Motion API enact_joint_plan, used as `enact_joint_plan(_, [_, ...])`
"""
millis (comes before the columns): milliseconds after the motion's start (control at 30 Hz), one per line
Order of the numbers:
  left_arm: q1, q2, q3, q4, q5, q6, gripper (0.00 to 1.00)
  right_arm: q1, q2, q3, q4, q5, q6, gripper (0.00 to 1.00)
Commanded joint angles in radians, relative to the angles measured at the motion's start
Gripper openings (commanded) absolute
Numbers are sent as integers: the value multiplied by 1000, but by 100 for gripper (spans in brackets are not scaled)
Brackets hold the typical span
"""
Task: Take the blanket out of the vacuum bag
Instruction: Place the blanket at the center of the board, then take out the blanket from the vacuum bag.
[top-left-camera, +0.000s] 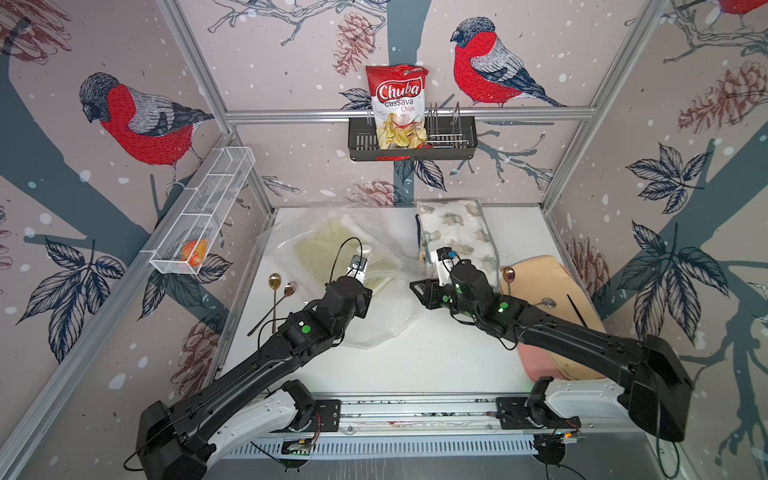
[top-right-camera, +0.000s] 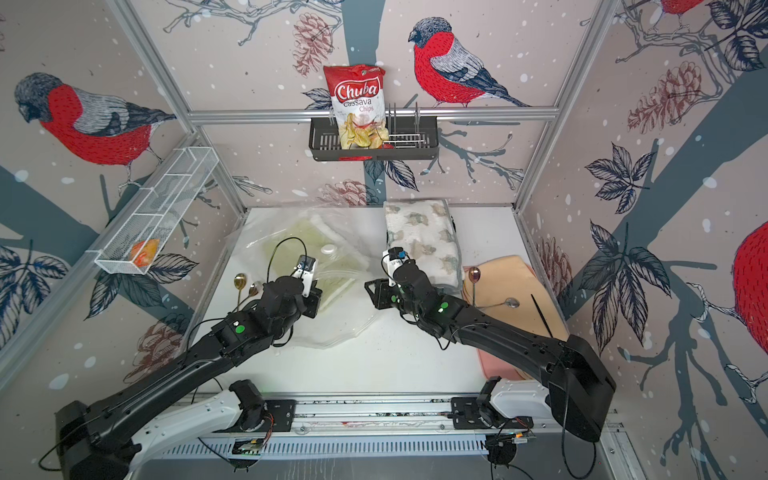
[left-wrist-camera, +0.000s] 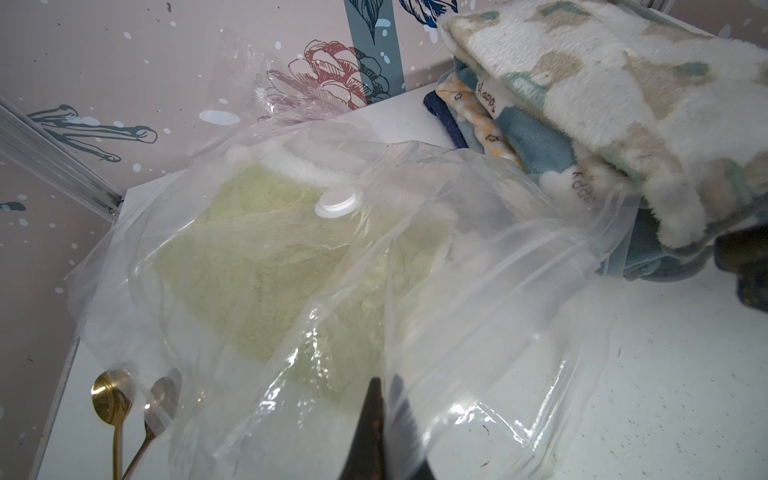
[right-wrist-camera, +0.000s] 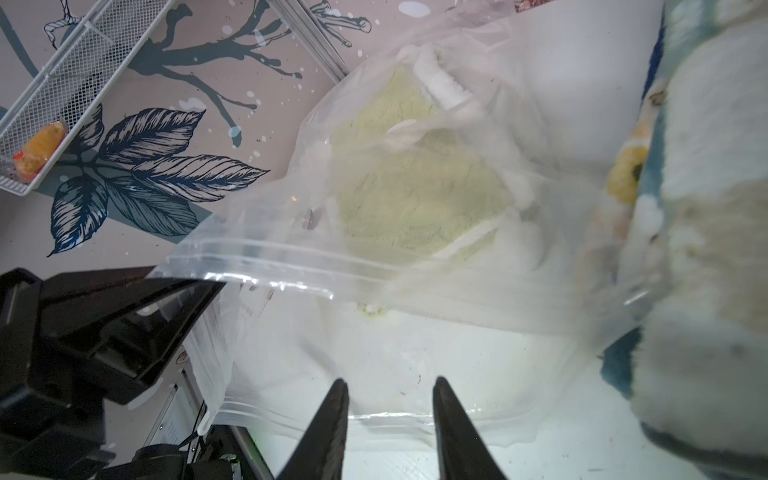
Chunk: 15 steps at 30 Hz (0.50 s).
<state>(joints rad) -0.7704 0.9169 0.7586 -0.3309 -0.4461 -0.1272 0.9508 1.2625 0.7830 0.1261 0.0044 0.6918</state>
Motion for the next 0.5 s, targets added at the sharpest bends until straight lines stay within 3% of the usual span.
enact_joint_plan(0, [0, -4, 14, 9, -8, -10, 0, 57, 23, -56, 226, 90, 157, 33])
enact_joint_plan(200, [0, -40, 19, 23, -1, -14, 0, 170, 123, -80, 335, 179, 285, 29])
enact_joint_plan(467, [1, -53, 15, 38, 44, -15, 0, 178, 330, -24, 396, 159, 431, 32])
